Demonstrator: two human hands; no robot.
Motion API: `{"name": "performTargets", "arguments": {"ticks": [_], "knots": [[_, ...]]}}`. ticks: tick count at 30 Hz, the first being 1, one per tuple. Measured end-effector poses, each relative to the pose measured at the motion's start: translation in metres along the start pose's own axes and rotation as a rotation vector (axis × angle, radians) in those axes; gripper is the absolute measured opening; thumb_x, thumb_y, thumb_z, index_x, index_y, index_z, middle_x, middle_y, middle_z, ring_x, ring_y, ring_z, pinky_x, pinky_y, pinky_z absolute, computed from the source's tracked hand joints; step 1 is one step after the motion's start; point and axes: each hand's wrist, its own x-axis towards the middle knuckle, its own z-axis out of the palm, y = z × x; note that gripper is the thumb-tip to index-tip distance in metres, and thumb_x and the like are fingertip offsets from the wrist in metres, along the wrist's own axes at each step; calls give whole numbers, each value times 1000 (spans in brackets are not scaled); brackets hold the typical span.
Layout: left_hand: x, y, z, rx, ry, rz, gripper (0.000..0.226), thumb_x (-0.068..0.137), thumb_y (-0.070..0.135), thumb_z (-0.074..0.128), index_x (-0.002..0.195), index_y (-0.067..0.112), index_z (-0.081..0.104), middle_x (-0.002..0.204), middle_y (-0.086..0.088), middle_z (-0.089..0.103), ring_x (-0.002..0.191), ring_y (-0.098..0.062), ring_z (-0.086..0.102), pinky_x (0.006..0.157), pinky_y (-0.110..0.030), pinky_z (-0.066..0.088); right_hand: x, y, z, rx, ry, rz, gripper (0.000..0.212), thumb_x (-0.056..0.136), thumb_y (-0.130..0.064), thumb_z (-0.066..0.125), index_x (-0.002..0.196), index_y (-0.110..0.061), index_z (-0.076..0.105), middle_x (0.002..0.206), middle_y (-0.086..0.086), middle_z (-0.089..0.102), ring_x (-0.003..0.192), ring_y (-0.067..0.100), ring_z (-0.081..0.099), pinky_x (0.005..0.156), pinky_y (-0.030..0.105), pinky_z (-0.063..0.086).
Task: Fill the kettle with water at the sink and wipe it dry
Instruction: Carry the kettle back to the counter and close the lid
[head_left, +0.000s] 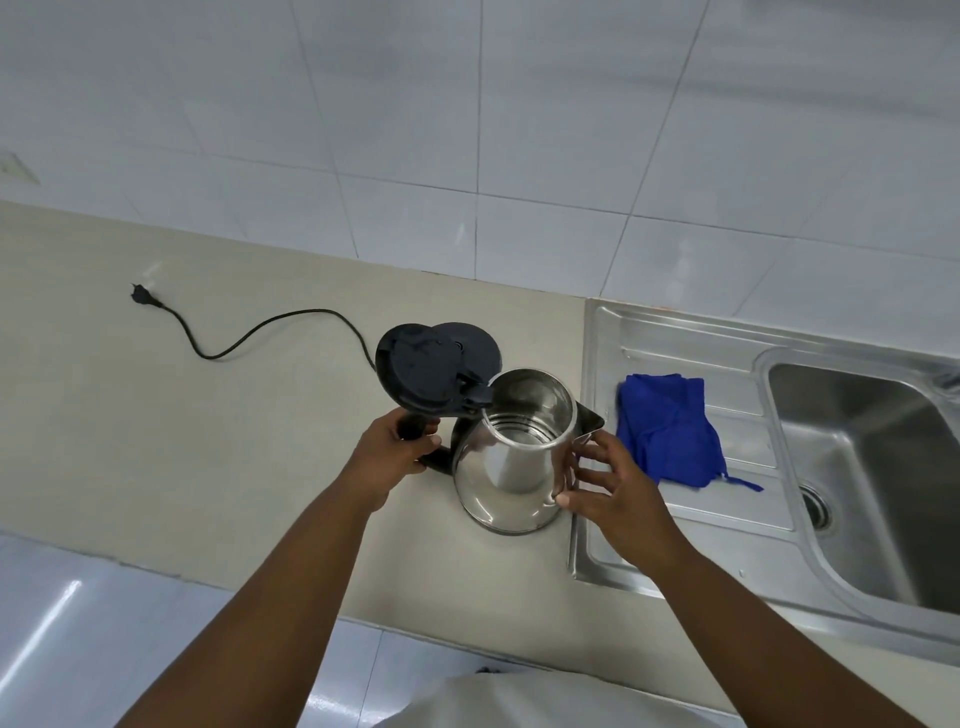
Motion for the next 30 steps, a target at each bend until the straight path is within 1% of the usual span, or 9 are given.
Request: {"name": "performTargets", "arguments": {"ticks": [7, 9, 11, 13, 16, 19, 23, 27, 30], "knots": [[-18, 25, -16, -12, -130, 142, 50, 78, -1, 50, 116, 30, 62, 115, 19, 71, 122, -11, 58, 95, -30, 45, 2, 1, -2, -19, -8, 10, 69, 77, -3, 84, 111, -51, 48, 117, -24, 58, 103, 2, 62, 62, 8, 54], [-25, 36, -22, -209, -51, 244, 36, 89, 23, 53, 123, 32, 60, 135, 14, 62, 140, -13, 44, 111, -34, 35, 3, 2, -1, -26, 0, 14, 70, 76, -5, 85, 113, -51, 47, 118, -24, 58, 103, 3, 62, 62, 9, 54], [-29, 46, -25, -274, -128, 377, 69, 84, 62, 60, 139, 22, 51, 152, -1, 50, 146, -19, 38, 118, -40, 29, 4, 4, -1, -37, 7, 12, 71, 75, -7, 86, 113, -53, 47, 118, -25, 58, 103, 1, 62, 62, 9, 54], [-35, 60, -21, -224, -198, 447, 97, 77, 74, 61, 151, 16, 36, 153, -6, 47, 144, -22, 41, 115, -37, 38, 5, 5, -1, -51, 4, 10, 70, 76, -8, 86, 112, -54, 47, 118, -26, 57, 102, 0, 62, 62, 8, 54], [-39, 79, -9, -238, -258, 437, 113, 64, 64, 81, 155, 25, 25, 151, -6, 48, 139, -20, 48, 110, -34, 46, 5, 6, -2, -51, -2, 9, 67, 77, -7, 85, 110, -52, 47, 117, -26, 57, 101, 2, 62, 62, 9, 55], [-45, 95, 8, -252, -285, 471, 98, 67, 44, 87, 150, 32, 34, 147, -14, 51, 135, -25, 53, 98, -31, 52, 5, 8, -3, -44, -2, 4, 68, 77, -6, 84, 112, -52, 48, 118, -24, 57, 102, 5, 63, 64, 10, 56], [-57, 113, 40, 18, -151, 512, 81, 63, 44, 81, 136, 53, 47, 141, 0, 53, 129, -19, 56, 104, -40, 50, 6, 10, -2, -69, -1, 6, 72, 77, -10, 85, 122, -50, 44, 122, -22, 58, 107, 9, 63, 70, 14, 56], [-65, 116, 80, 417, -70, 553, 94, 63, 51, 87, 144, 44, 40, 136, 9, 46, 127, -9, 45, 107, -29, 39, 5, 13, -4, -48, 14, 1, 74, 77, -7, 85, 122, -52, 47, 123, -23, 59, 112, 13, 64, 87, 30, 58], [-61, 109, 97, 764, 13, 613, 98, 65, 64, 80, 148, 39, 33, 138, 3, 46, 130, -17, 41, 116, -41, 34, 5, 14, -4, -59, 8, 2, 77, 78, -9, 84, 134, -44, 44, 123, -22, 57, 110, 12, 63, 76, 20, 58]]}}
